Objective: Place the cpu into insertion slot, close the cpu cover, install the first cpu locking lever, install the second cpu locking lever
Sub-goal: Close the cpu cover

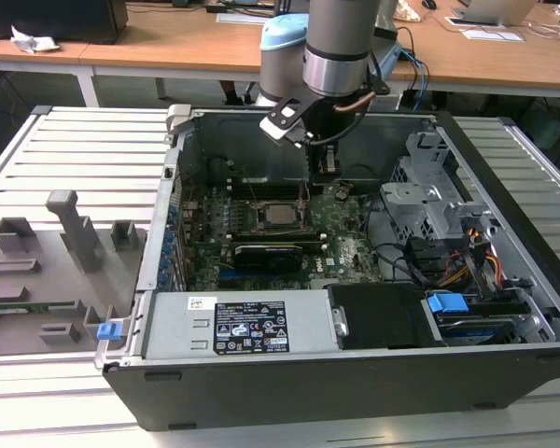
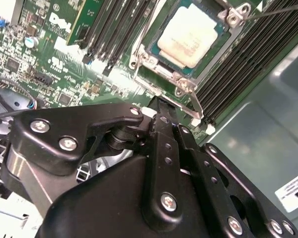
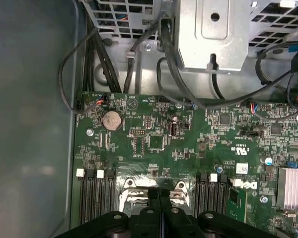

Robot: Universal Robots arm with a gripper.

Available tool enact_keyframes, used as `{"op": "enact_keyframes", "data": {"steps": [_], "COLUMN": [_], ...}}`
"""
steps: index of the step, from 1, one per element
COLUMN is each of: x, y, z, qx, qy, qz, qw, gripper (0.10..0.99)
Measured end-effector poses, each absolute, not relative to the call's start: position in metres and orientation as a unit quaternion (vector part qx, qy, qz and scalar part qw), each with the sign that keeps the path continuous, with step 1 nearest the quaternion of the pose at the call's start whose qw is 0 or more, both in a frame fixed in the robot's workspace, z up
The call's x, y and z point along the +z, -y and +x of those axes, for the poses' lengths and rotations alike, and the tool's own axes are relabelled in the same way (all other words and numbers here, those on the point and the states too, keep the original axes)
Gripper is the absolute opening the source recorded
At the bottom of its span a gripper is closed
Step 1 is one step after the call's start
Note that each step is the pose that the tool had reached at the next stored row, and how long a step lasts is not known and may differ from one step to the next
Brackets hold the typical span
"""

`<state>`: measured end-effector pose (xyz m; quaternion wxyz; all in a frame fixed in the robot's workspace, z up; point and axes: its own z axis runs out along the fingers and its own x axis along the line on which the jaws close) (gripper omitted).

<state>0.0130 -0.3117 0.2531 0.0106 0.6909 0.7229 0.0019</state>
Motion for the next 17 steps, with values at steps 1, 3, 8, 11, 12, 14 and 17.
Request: {"op": "enact_keyframes", "data": {"steps": [1, 3, 8, 11, 12, 14, 17], "x": [0.253, 0.253, 0.249, 0.245, 0.242, 0.236, 0.230], "y": [0.312, 0.312, 0.312, 0.312, 0.312, 0.312, 0.315], "z": [0.011, 0.007, -0.001, -0.006, -0.010, -0.016, -0.020], "qx": [0.002, 0.002, 0.002, 0.002, 0.002, 0.002, 0.002], "qy": [-0.723, -0.723, -0.723, -0.723, -0.723, -0.723, -0.723], "qz": [0.691, 0.691, 0.691, 0.691, 0.691, 0.691, 0.691], "qw": [0.011, 0.011, 0.011, 0.011, 0.011, 0.011, 0.010], "gripper": [0.106, 0.106, 0.106, 0.106, 0.106, 0.106, 0.106]}}
